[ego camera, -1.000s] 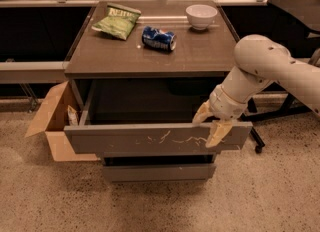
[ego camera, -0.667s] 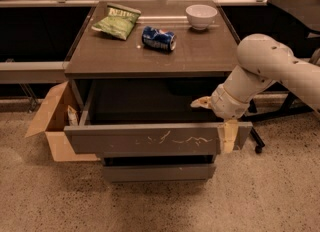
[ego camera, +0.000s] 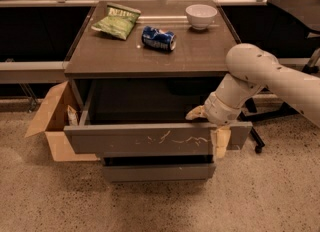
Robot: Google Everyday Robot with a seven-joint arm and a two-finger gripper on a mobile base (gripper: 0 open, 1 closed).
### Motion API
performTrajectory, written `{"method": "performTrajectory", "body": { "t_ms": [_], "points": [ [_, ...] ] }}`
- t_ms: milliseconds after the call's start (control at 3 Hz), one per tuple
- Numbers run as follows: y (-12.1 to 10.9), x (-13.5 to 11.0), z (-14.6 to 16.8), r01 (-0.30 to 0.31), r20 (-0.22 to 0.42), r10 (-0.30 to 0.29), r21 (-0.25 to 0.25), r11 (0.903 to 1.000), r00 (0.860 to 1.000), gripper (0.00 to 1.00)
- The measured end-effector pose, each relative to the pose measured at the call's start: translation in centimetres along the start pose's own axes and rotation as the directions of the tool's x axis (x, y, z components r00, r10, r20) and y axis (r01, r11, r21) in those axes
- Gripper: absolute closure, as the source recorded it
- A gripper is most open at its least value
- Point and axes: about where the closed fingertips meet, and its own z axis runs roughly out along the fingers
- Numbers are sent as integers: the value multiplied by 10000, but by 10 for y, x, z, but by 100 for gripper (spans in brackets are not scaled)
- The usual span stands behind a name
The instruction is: Open top drawer
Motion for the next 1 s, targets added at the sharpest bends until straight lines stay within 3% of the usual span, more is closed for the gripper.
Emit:
{"method": "performTrajectory", "body": {
  "t_ms": [333,667,1000],
  "points": [
    [6,-1,17,7,106,-1,-522,9986,9999,35],
    [17,-2,16,15,96,-9,-643,9979,10000,58],
    [15,-3,14,15,96,-9,-643,9979,10000,80]
  ]
}}
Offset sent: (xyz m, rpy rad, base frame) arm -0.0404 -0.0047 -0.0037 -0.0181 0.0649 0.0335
